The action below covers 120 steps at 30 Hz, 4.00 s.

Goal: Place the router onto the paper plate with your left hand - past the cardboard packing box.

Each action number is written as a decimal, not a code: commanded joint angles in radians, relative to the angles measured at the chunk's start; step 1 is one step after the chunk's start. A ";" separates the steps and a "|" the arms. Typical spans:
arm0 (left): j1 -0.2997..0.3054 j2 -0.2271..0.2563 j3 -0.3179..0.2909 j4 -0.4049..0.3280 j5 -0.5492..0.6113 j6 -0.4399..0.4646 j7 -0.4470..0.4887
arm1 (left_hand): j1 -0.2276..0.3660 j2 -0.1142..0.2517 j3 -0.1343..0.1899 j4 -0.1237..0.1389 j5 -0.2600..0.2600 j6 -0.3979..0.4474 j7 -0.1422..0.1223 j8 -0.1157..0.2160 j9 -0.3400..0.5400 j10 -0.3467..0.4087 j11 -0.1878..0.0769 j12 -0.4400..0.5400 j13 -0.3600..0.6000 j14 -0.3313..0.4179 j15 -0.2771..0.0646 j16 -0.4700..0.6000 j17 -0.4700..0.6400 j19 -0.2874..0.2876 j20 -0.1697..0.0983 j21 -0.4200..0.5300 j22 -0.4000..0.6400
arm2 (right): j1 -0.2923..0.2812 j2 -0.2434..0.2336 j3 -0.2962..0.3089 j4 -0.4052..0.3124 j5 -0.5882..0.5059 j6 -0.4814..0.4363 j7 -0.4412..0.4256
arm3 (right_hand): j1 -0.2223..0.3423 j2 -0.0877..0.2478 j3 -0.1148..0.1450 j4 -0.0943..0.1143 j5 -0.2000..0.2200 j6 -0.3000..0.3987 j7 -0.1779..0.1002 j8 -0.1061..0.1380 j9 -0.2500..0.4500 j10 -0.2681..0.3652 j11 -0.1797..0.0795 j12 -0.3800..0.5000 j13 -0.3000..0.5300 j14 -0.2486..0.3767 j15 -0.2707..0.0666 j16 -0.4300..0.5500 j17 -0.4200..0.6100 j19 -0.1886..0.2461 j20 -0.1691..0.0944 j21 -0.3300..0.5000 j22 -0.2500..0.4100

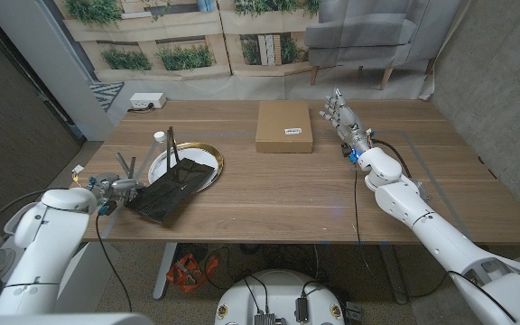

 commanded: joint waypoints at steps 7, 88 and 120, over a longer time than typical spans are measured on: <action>-0.021 0.017 0.004 0.015 -0.017 0.001 -0.010 | -0.071 -0.046 -0.038 0.016 -0.005 -0.099 -0.001 -0.062 -0.013 -0.049 -0.021 -0.062 -0.027 -0.060 -0.016 -0.057 -0.044 -0.037 -0.019 -0.001 -0.004 | 0.015 0.010 0.000 0.030 -0.001 0.006 0.008 | -0.005 0.002 0.003 0.003 0.006 0.003 0.007 0.002 0.003 0.009 0.001 -0.001 0.005 0.008 0.006 0.000 0.003 0.005 -0.001 0.002 0.003; 0.051 0.001 -0.065 -0.154 -0.019 -0.030 -0.072 | -0.202 -0.117 -0.213 0.027 0.024 -0.762 0.065 -0.174 -0.008 -0.772 0.253 -0.239 -0.089 -0.793 0.290 -0.247 -0.082 -0.289 0.229 -0.211 -0.007 | -0.029 -0.006 0.020 -0.009 0.027 0.015 0.009 | -0.009 0.002 0.005 0.003 0.003 0.004 0.008 0.003 0.003 0.011 0.003 0.000 0.005 0.010 0.006 0.000 0.003 0.006 0.000 0.002 0.003; 0.089 -0.034 -0.108 -0.214 -0.051 -0.085 -0.084 | -0.227 -0.047 -0.419 0.054 0.081 -0.978 0.099 -0.153 -0.105 -1.066 0.269 -0.197 -0.312 -1.137 0.409 -0.254 -0.188 -0.405 0.292 -0.720 0.001 | -0.071 -0.034 0.026 -0.066 0.024 0.019 -0.009 | -0.011 0.002 0.005 0.003 0.003 0.004 0.008 0.003 0.003 0.011 0.002 0.000 0.005 0.010 0.006 0.000 0.003 0.007 0.000 0.002 0.003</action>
